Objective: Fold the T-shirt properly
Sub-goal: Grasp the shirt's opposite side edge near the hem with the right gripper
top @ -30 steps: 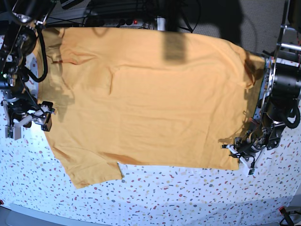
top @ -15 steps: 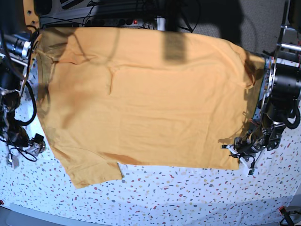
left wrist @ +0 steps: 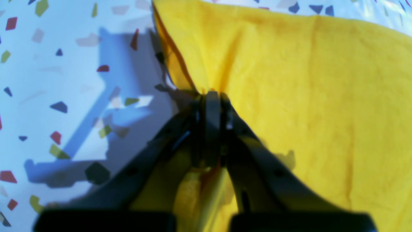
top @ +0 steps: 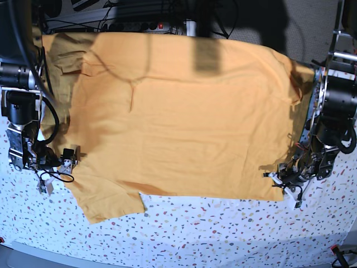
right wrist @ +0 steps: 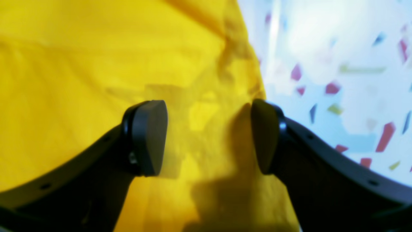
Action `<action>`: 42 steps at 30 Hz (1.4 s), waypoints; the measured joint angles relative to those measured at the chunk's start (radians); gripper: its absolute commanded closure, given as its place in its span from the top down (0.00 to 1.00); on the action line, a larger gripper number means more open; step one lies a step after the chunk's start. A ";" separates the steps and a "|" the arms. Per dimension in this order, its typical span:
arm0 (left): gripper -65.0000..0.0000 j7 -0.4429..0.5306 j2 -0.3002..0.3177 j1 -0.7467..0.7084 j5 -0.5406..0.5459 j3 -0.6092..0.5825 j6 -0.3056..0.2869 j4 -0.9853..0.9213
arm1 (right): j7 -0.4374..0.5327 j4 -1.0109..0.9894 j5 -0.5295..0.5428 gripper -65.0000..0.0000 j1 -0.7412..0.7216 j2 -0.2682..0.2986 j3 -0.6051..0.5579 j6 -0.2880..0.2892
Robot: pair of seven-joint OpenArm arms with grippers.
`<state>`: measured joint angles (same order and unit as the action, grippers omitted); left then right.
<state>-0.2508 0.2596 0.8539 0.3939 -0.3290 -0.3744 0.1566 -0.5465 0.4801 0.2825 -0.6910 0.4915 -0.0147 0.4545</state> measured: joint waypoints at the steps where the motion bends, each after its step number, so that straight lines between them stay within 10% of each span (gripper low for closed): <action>1: 0.00 0.000 0.000 0.000 0.000 0.000 0.000 0.000 | 0.001 -0.005 -0.001 0.60 0.002 0.000 0.000 -0.002; 5: 0.00 0.001 0.000 0.000 0.000 0.000 0.000 0.000 | 0.019 -0.004 0.000 0.51 0.019 0.002 0.000 -0.001; 11: 0.00 0.000 0.000 0.000 0.000 0.000 0.000 0.000 | 0.045 -0.004 -0.045 0.00 0.020 0.002 0.001 -0.003; 36: 0.00 -0.089 0.000 -0.012 -0.008 0.000 0.000 0.226 | -0.001 0.010 -0.105 0.00 -0.123 0.011 0.000 -0.002; 42: 0.00 -0.264 0.000 -0.015 -0.010 0.000 0.000 0.321 | -0.046 0.126 -0.096 0.00 -0.121 0.035 0.000 0.127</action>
<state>-0.5148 0.2600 0.8391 0.3843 -0.3290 -0.3740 0.4774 -0.5926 0.6056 0.1867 -0.8116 0.5270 -0.0147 0.5812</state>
